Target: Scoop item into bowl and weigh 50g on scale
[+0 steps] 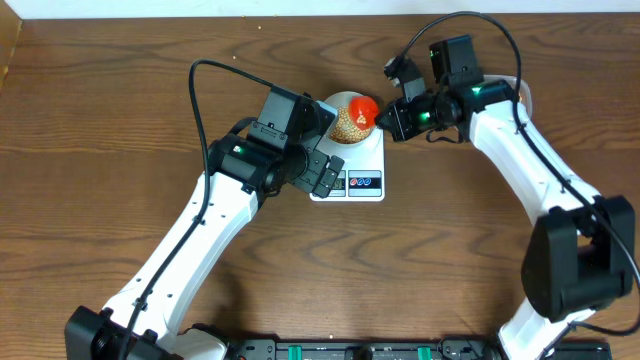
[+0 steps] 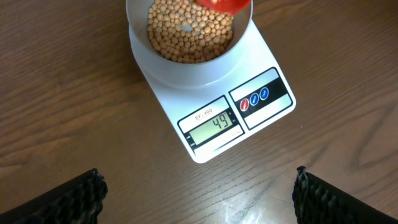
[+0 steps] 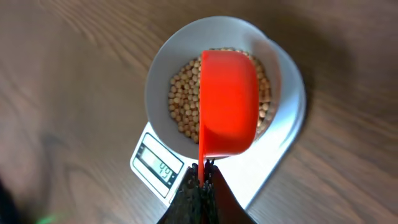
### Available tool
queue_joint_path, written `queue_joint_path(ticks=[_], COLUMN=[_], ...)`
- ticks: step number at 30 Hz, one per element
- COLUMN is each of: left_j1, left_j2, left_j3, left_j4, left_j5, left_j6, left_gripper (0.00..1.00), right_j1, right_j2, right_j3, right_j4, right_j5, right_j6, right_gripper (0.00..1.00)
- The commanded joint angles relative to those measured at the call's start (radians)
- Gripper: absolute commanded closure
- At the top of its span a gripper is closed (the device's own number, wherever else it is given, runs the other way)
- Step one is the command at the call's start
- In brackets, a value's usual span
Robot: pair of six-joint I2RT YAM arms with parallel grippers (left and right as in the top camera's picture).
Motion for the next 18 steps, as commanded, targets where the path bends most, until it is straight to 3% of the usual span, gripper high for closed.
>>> queue_joint_path(ticks=[1, 18], left_j1=[0.004, 0.004], left_j2=[0.006, 0.006], left_j3=[0.001, 0.001], left_j4=[-0.003, -0.003], left_j5=[0.002, 0.002], left_j6=[0.006, 0.006], left_gripper=[0.02, 0.02], right_j1=[0.036, 0.094], right_j2=[-0.058, -0.067], right_j3=[0.007, 0.006], right_j4=[-0.01, -0.015], right_j5=[0.119, 0.212], right_j6=[-0.037, -0.148], right_gripper=[0.99, 0.99])
